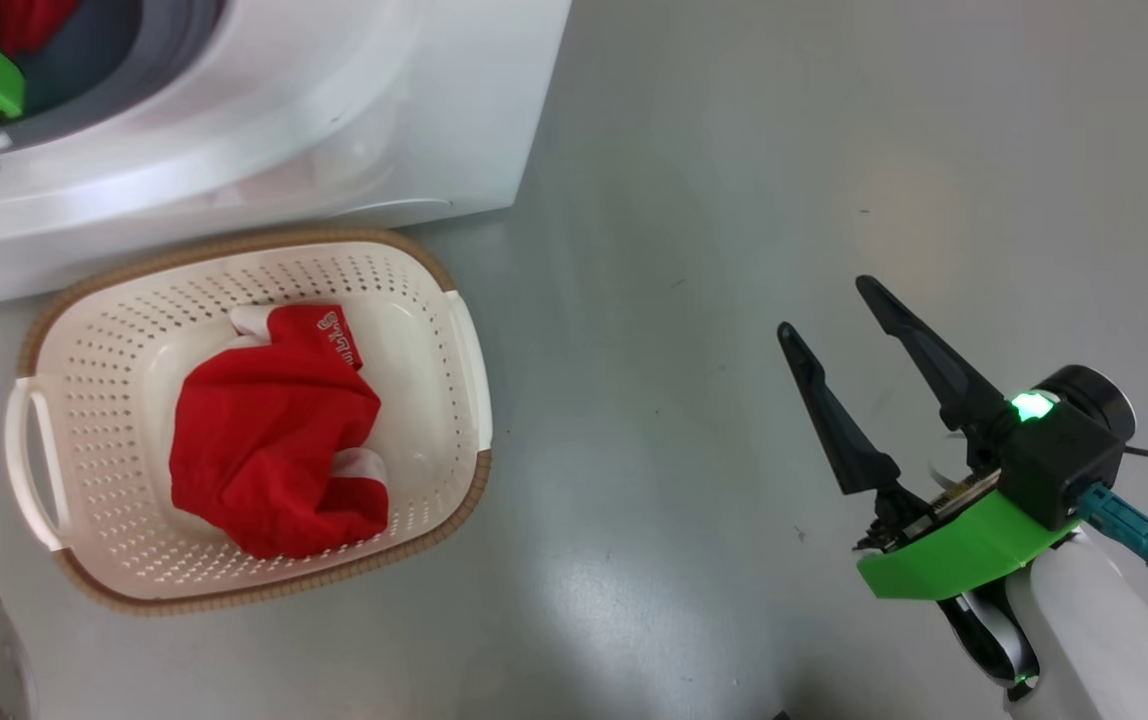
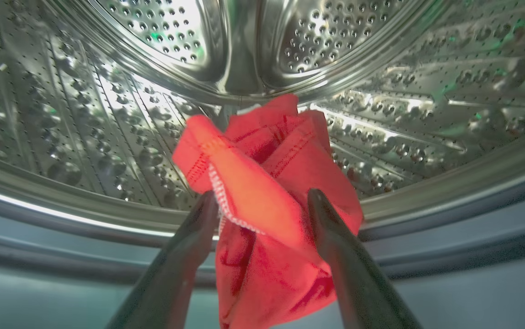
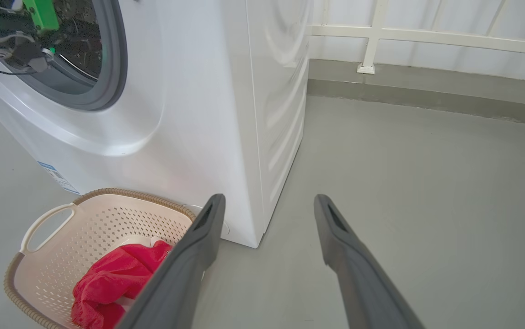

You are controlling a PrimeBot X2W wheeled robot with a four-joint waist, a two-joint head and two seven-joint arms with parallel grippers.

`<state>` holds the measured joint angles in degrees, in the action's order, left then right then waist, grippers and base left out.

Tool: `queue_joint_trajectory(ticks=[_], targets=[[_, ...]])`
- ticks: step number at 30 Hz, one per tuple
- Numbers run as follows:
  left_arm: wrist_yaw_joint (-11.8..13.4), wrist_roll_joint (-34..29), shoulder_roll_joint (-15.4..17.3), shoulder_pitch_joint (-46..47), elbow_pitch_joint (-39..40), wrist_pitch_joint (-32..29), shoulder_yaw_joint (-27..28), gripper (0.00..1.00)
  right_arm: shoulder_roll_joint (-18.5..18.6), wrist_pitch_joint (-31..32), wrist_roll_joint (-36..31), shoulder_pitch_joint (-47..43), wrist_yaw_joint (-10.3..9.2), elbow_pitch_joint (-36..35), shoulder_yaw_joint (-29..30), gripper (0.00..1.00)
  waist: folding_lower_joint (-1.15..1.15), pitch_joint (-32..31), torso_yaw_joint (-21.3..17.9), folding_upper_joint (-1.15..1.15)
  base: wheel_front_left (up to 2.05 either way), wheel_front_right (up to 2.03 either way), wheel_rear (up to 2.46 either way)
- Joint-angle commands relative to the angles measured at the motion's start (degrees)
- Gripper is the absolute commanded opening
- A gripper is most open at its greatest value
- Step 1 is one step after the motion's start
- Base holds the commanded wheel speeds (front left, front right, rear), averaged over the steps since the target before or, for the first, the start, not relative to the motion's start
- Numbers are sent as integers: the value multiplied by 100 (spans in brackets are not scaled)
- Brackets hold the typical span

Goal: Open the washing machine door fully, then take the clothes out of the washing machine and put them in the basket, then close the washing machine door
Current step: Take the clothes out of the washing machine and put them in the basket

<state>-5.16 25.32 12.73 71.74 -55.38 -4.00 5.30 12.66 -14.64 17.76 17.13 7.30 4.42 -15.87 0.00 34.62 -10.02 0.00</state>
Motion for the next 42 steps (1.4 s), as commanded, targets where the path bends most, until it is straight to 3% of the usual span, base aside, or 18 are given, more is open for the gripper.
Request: queue_joint_trajectory(ticks=[1,11,12,14,15,25,33,39,42], targets=[[4,-55,278,78,9,-130,-22,100,73,-36,105,26,19,-139,-138,100,0,40,-41,0,0,0,0],[154,-125,334,187,-628,-404,-182,100,75,-36,257,109,19,-143,-341,100,0,108,-247,0,0,0,0],[151,-108,331,187,-675,-398,-176,92,81,-36,268,107,19,-141,-344,100,0,108,-262,0,0,0,0],[141,-88,321,182,-809,-401,-196,6,89,-36,283,100,19,-130,-349,100,0,100,-289,0,0,0,0],[136,-95,320,182,-847,-402,-217,0,89,-36,287,97,19,-128,-346,100,0,96,-293,0,0,0,0],[33,-81,250,34,-887,463,-285,0,102,-36,309,70,19,-39,-377,100,0,-53,-216,0,0,0,0],[-105,-152,213,-342,-746,1574,-414,0,126,-36,345,41,19,-15,-365,100,0,-218,-114,0,0,0,0],[-194,-156,188,-742,-209,1890,-438,0,129,-36,365,13,19,3,-366,100,0,-368,-43,0,0,0,0],[-200,-258,220,-1087,537,1897,-276,0,107,-36,414,-20,19,16,-362,100,0,-467,-21,0,0,0,0]])
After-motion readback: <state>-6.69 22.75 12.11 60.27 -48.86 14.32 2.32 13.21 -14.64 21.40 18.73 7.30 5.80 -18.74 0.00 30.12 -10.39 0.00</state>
